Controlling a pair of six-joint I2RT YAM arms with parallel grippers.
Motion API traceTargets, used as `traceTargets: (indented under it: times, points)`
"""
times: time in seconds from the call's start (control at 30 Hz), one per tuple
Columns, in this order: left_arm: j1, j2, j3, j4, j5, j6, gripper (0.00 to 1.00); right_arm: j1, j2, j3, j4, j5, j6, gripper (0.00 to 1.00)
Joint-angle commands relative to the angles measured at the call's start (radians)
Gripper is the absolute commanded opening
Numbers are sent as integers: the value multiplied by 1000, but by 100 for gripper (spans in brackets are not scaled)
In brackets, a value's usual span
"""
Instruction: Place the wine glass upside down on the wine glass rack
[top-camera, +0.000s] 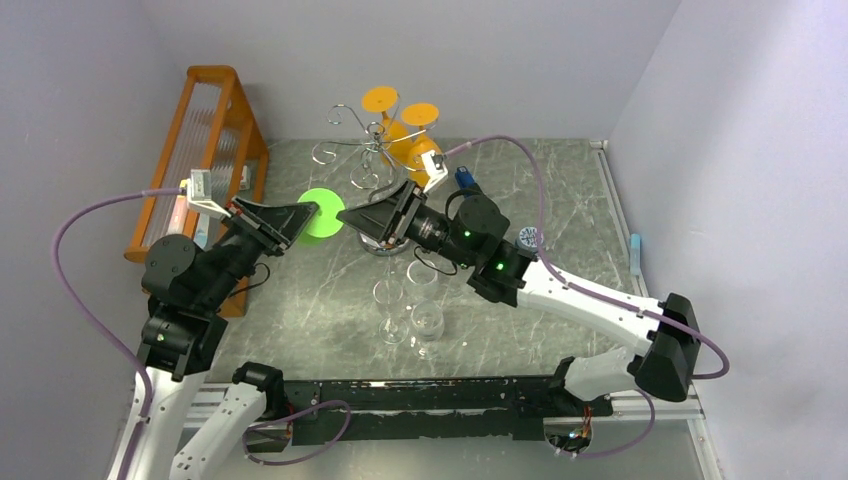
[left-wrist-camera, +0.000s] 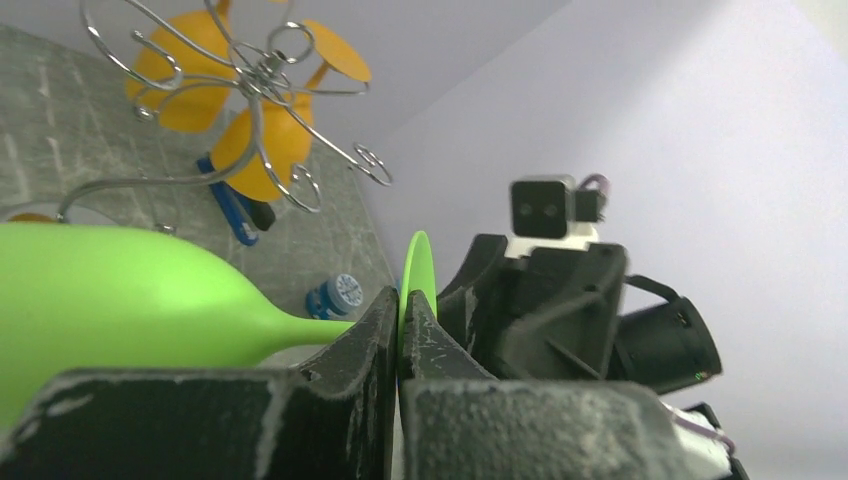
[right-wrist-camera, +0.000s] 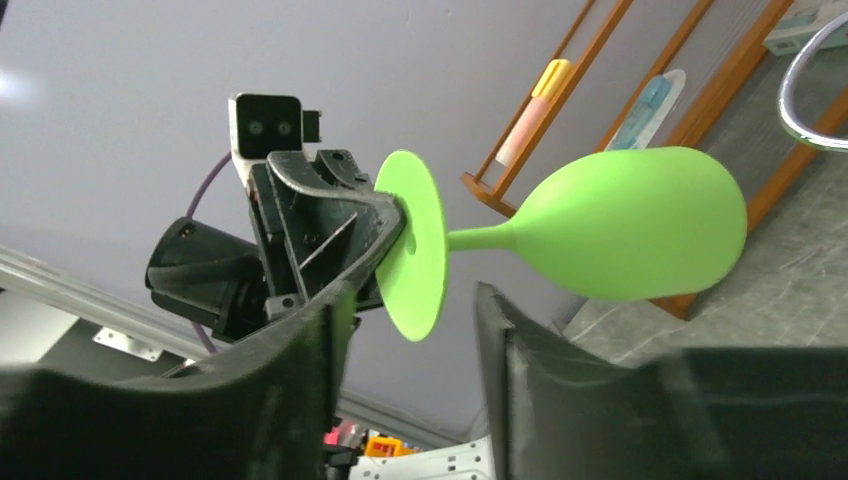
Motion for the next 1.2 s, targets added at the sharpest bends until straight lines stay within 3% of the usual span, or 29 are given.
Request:
traceTargets:
  times: [0.0,0.23,0.57,0.77,1.17]
  points:
    - [2,4,66,-69,-138,87,5,-3,-67,-37,5,40,-56,59]
    - [2,69,177,-130,-377,246,5,-7,-165,-94,-57,148,-122,65]
    - [2,354,267,96,-365,273,5,-8,-309,-178,-34,168,-237,65]
    - [2,493,369,133,-461,335,5,-8,-384,-210,-38,190,-280,65]
    - [3,700,479,204,-270,308,5,-8,-421,-236,-56,215,-276,65]
